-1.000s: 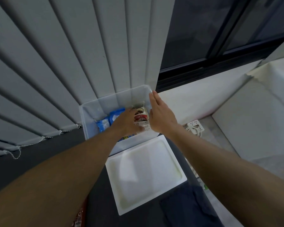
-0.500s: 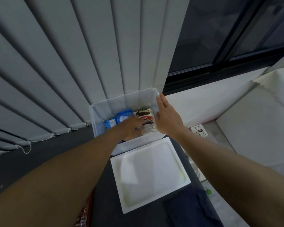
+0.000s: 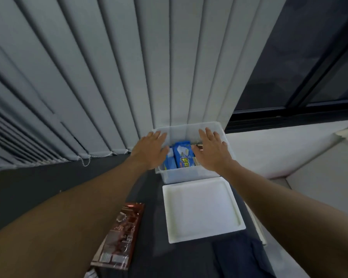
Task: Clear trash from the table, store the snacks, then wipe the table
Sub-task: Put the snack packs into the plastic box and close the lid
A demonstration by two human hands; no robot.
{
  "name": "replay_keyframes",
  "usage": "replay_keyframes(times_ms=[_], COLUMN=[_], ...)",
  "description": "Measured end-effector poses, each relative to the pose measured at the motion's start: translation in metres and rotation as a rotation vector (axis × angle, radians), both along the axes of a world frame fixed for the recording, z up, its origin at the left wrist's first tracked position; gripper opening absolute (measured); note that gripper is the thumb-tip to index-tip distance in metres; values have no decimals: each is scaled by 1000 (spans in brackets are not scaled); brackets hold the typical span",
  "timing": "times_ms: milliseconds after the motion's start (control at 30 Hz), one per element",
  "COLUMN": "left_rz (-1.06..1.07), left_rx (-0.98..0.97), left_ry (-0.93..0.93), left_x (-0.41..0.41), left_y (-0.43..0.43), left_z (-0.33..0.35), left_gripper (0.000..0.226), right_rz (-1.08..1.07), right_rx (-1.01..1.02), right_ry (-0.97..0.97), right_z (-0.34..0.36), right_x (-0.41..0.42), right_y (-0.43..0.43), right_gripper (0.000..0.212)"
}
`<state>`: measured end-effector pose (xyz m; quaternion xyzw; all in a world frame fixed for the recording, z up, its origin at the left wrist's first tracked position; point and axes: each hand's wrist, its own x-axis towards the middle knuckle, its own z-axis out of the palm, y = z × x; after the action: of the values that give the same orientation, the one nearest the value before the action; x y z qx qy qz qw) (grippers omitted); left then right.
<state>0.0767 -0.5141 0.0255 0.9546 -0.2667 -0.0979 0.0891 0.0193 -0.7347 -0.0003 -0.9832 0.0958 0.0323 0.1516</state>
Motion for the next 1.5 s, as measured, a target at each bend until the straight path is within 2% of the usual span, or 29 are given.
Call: replay_keyframes(times_ms=[300, 433, 600, 700, 867, 1000, 1100, 1200, 1367, 1500], left_rz=[274, 390, 521, 582, 767, 816, 873, 887, 816, 828], left_rx=[-77, -54, -15, 15, 27, 121, -17, -157, -362, -514], left_ry=[71, 138, 315, 418, 560, 533, 505, 580, 631, 548], left_x=[-54, -79, -106, -120, -141, -152, -151, -147, -138, -130], left_y=[89, 117, 144, 153, 154, 153, 155, 156, 158, 154], left_z=[1, -10, -45, -69, -104, -118, -119, -117, -107, -93], left_gripper=[61, 65, 70, 70, 86, 98, 90, 78, 35, 30], right_rz=[237, 244, 242, 236, 225, 206, 199, 192, 199, 206], right_rx=[24, -49, -113, -148, -179, -196, -204, -219, -216, -206], right_ry=[-63, 5, 108, 89, 43, 5, -3, -4, 4, 29], right_z=[15, -2, -28, -35, -42, -46, -46, -50, -50, -47], right_x=[-20, -25, -36, -41, -36, -37, -36, -38, -38, -39], right_y=[87, 103, 111, 115, 116, 118, 119, 119, 120, 119], right_gripper=[62, 66, 71, 66, 63, 65, 67, 68, 69, 67])
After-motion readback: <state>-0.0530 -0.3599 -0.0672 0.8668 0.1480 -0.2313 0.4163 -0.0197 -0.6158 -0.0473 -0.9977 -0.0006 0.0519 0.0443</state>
